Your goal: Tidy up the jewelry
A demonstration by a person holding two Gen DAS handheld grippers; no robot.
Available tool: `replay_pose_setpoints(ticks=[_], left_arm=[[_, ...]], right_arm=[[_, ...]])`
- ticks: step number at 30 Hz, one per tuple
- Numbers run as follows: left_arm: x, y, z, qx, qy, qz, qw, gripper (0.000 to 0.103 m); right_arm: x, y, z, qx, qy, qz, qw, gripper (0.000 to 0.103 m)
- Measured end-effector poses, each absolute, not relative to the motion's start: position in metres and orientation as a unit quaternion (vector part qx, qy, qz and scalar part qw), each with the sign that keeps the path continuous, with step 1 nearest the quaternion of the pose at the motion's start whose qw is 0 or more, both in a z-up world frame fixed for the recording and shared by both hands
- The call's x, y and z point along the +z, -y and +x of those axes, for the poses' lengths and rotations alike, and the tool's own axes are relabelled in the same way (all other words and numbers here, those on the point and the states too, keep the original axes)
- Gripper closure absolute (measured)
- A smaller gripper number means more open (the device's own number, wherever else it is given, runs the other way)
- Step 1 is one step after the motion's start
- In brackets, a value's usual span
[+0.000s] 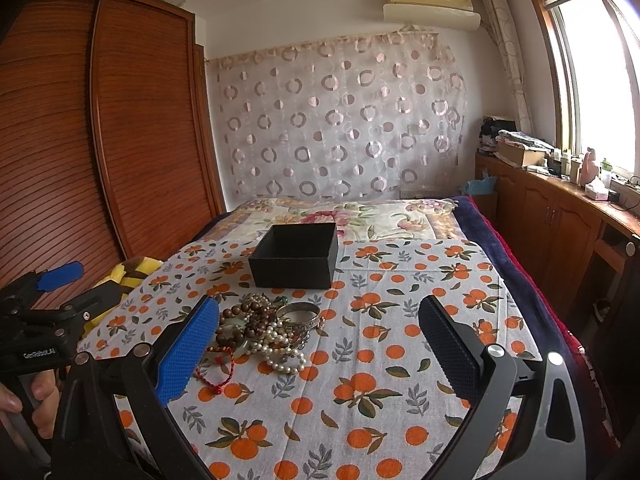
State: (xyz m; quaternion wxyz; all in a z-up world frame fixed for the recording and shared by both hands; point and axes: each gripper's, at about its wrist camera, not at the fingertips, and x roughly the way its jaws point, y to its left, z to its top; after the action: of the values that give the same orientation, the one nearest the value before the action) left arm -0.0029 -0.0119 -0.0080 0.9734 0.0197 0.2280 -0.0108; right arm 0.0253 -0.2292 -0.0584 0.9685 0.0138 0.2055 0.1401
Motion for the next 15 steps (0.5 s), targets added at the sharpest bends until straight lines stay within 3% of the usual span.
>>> replay_pose_setpoints(ticks=[10, 15], left_arm=[[-0.044, -0.002, 0.020, -0.037, -0.282, 0.006, 0.959, 0.007], [-0.066, -0.004, 0.031, -0.058, -0.312, 0.005, 0.948, 0.007]], right_arm=[[-0.090, 0.235, 0.045, 0.153, -0.239, 0.004, 0.959, 0.003], [-0.110, 0.231, 0.059, 0.163, -0.267, -0.010, 0.950, 0.014]])
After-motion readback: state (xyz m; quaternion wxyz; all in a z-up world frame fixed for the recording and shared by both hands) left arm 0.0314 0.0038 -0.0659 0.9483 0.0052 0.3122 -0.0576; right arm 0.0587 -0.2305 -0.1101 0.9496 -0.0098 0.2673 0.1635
